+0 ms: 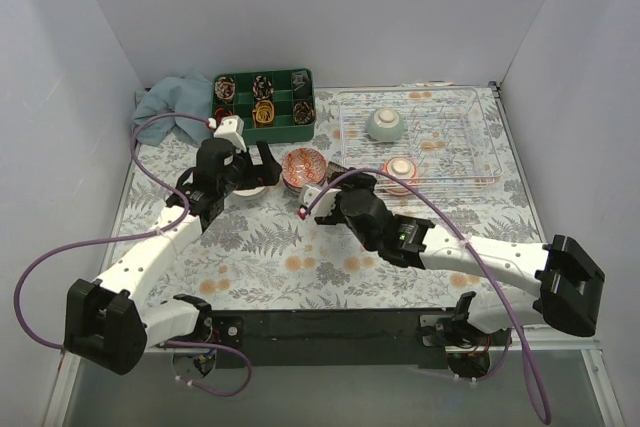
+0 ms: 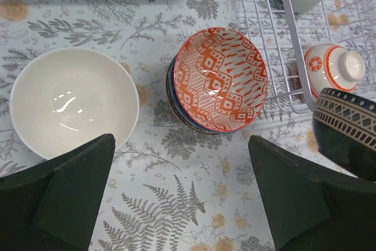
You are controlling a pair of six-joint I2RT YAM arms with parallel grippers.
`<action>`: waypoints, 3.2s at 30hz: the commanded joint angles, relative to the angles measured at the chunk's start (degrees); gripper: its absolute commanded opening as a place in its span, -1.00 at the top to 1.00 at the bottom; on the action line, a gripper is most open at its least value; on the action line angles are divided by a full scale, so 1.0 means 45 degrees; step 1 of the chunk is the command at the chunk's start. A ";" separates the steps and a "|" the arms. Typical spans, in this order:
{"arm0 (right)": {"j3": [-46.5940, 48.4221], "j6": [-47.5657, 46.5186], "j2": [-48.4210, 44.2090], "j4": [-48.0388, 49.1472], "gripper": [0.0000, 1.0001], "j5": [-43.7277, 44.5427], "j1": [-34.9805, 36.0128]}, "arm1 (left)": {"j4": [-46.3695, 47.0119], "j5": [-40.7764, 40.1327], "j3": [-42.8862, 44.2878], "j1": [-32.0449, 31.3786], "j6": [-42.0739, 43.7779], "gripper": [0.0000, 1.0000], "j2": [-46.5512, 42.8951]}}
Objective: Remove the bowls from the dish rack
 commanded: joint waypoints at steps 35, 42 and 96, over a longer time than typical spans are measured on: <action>-0.3988 -0.8235 0.2120 1.3093 0.97 0.4522 0.4754 | -0.3326 0.6345 0.2338 -0.0227 -0.6450 -0.90 0.1768; -0.4124 -0.8920 0.2569 1.4129 0.97 0.4562 0.4852 | -0.3365 0.7088 0.2416 -0.0481 -0.6528 -0.85 0.2510; -0.4652 -1.0817 0.4816 1.7102 -0.78 0.4796 0.5535 | -0.6255 0.1367 0.4760 -0.1887 -0.3892 1.00 0.2745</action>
